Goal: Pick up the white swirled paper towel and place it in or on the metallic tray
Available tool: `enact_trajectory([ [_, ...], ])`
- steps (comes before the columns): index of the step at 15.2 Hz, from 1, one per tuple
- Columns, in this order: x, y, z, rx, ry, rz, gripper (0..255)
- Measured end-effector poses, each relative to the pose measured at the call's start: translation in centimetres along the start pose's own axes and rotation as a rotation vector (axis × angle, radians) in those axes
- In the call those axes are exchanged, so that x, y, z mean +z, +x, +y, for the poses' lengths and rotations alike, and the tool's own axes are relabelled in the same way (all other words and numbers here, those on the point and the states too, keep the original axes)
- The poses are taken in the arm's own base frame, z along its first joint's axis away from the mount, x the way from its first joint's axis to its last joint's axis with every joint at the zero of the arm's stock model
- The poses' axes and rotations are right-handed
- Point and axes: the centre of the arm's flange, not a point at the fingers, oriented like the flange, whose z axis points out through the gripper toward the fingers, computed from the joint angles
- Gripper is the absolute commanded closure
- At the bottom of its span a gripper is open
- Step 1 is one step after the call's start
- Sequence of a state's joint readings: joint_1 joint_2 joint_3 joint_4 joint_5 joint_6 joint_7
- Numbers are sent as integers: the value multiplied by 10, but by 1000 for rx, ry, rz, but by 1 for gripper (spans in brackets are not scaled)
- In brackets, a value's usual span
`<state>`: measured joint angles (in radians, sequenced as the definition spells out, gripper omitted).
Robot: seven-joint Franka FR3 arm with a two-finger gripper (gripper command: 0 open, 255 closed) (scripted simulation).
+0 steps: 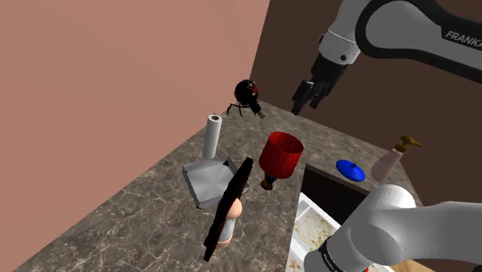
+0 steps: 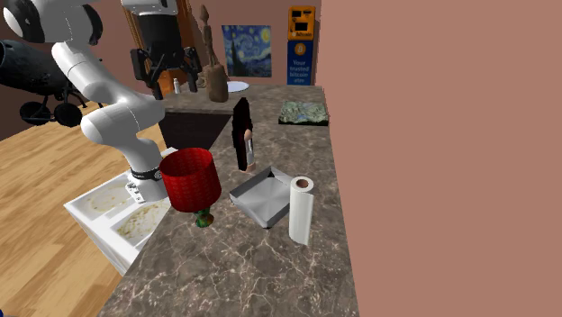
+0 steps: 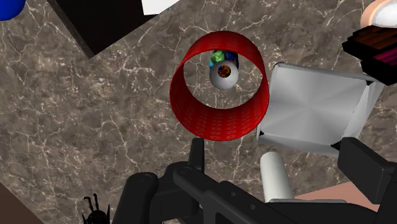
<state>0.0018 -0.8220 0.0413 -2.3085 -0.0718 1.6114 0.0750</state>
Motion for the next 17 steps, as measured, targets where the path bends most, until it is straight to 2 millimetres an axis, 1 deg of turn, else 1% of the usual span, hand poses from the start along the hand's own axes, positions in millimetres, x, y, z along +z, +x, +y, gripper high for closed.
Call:
enact_trajectory([
  [1,0,0,0,0,0,0,0],
  [3,9,12,-5,2,1,-3,0],
  [4,12,22,-7,3,1,-5,0],
  [6,27,44,-15,6,3,-10,0],
  [7,33,54,-21,8,3,-13,0],
  [11,67,94,-33,14,6,-23,0],
  [12,72,107,-36,15,7,-24,0],
  [14,86,124,-46,18,8,-29,0],
  [17,110,159,-58,23,10,-36,0],
])
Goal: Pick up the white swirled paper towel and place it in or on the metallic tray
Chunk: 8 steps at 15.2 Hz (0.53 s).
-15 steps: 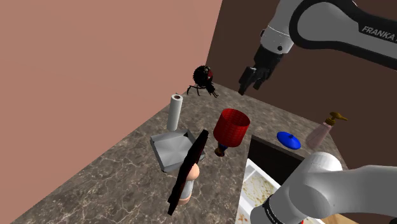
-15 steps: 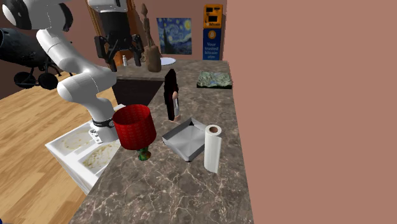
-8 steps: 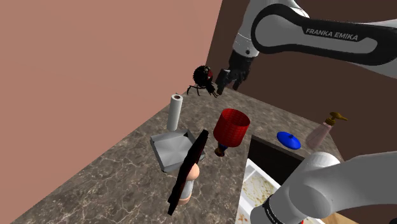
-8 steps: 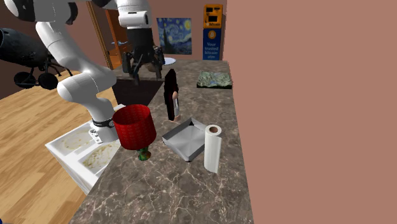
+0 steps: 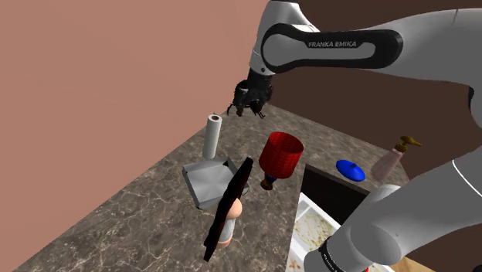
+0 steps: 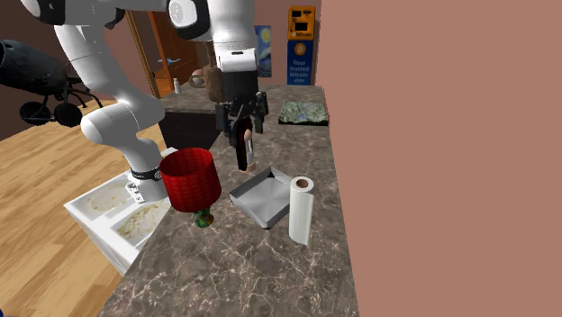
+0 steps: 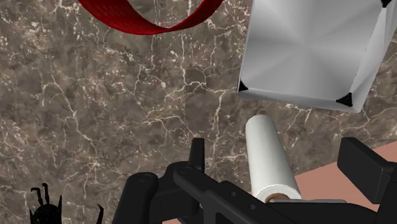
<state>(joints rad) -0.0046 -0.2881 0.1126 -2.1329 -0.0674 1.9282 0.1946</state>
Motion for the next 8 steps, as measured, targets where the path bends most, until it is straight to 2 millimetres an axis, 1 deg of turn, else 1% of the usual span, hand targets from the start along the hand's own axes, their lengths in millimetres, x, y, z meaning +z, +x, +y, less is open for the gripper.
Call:
enact_trajectory([
  [1,9,11,-7,1,1,-3,0],
  [3,22,30,-10,4,2,-7,0],
  [7,55,72,-27,10,5,-16,0],
  [8,62,79,-29,11,6,-19,0],
])
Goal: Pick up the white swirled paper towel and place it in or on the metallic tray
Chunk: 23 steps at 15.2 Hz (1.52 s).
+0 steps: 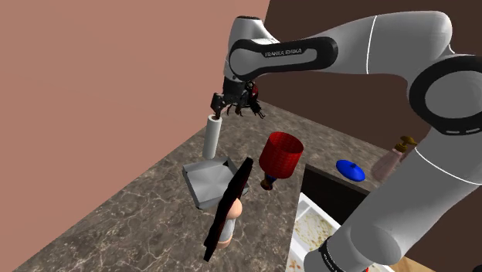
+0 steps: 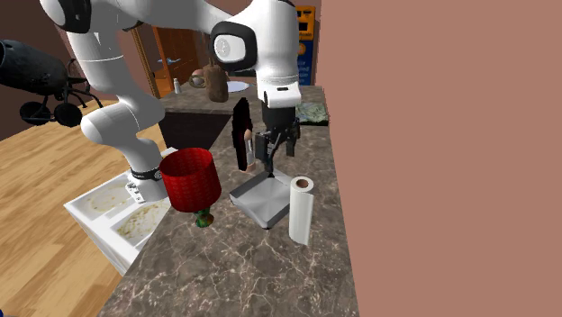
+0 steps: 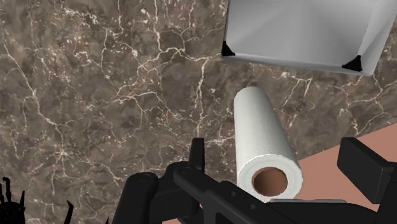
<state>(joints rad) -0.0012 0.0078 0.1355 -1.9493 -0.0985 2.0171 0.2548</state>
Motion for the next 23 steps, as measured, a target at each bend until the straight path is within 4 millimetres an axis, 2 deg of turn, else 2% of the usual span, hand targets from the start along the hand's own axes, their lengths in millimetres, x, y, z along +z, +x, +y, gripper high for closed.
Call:
enact_trajectory([
  [3,21,34,-11,5,2,-7,0],
  [5,32,41,-14,6,3,-9,0],
  [11,63,43,-15,6,3,-9,0],
  [17,67,42,-15,6,3,-9,0],
  [18,67,42,-15,6,3,-9,255],
  [23,67,42,-16,6,4,-8,255],
])
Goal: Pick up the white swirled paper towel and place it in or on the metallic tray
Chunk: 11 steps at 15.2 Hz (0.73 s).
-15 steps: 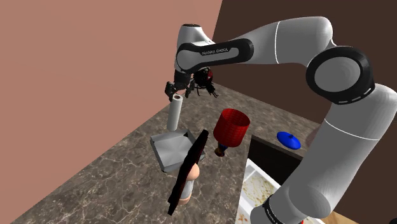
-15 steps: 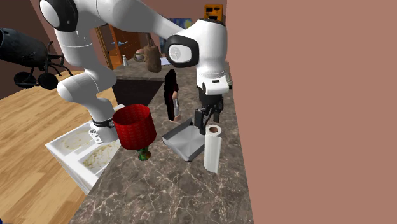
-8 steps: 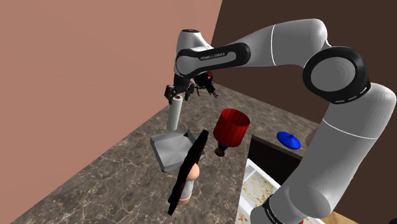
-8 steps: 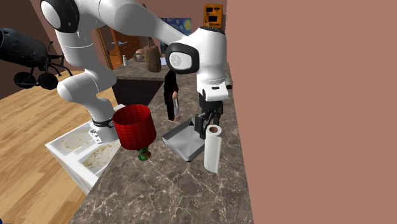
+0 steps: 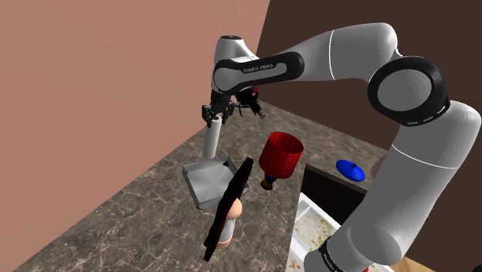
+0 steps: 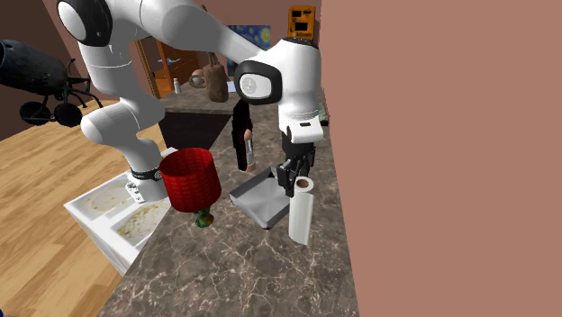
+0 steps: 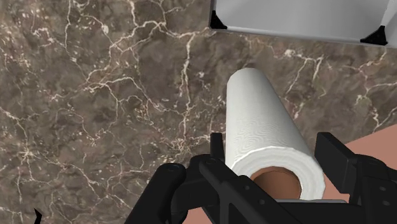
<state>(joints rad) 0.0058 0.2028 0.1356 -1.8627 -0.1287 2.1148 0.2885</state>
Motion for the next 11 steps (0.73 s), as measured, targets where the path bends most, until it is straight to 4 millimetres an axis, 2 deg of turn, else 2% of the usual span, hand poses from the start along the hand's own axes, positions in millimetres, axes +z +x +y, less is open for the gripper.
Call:
enact_trajectory([
  [5,0,0,0,0,0,0,255],
  [11,-26,2,2,1,-1,0,255],
])
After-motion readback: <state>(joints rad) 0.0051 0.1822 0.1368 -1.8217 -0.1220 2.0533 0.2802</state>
